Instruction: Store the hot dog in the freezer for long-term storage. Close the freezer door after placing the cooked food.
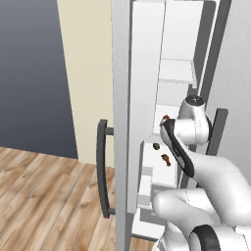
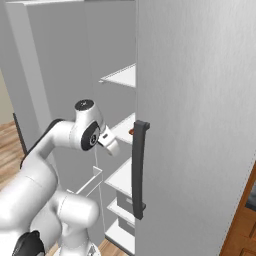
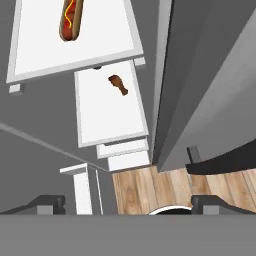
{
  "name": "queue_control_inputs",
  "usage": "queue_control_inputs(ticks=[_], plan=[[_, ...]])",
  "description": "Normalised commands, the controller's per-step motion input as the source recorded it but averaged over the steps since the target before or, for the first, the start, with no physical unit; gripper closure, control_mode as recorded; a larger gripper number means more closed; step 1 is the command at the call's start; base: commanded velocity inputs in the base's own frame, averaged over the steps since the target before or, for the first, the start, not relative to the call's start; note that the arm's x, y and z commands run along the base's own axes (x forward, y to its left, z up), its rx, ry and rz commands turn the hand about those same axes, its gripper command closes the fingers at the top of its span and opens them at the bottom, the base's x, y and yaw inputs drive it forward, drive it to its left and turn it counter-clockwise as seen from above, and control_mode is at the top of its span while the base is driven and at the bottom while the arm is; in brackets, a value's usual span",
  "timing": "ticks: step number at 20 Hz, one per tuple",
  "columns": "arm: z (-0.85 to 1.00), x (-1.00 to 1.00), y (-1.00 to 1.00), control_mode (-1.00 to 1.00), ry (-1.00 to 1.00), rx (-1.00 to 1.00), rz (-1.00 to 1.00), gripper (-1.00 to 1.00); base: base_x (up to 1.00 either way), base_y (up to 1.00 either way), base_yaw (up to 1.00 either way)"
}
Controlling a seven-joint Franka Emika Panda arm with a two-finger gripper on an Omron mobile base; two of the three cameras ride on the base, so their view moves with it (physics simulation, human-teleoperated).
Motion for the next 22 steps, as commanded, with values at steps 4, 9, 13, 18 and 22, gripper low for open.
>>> queue_control_inputs(ticks=[4, 9, 13, 18, 22], plan=[[0.31, -0.58, 0.00, -1.00, 0.04, 0.00, 0.06, -1.00, 0.00, 0.00, 0.00], [0.21, -0.40, 0.00, -1.00, 0.13, 0.00, 0.16, -1.00, 0.00, 0.00, 0.00], [0.24, -0.46, 0.01, -1.00, 0.13, 0.00, 0.14, -1.00, 0.00, 0.00, 0.00], [0.29, -0.52, 0.07, -1.00, 0.16, -0.01, 0.10, -1.00, 0.00, 0.00, 0.00], [0.15, -0.31, 0.21, -1.00, 0.22, -0.01, 0.01, -1.00, 0.00, 0.00, 0.00]])
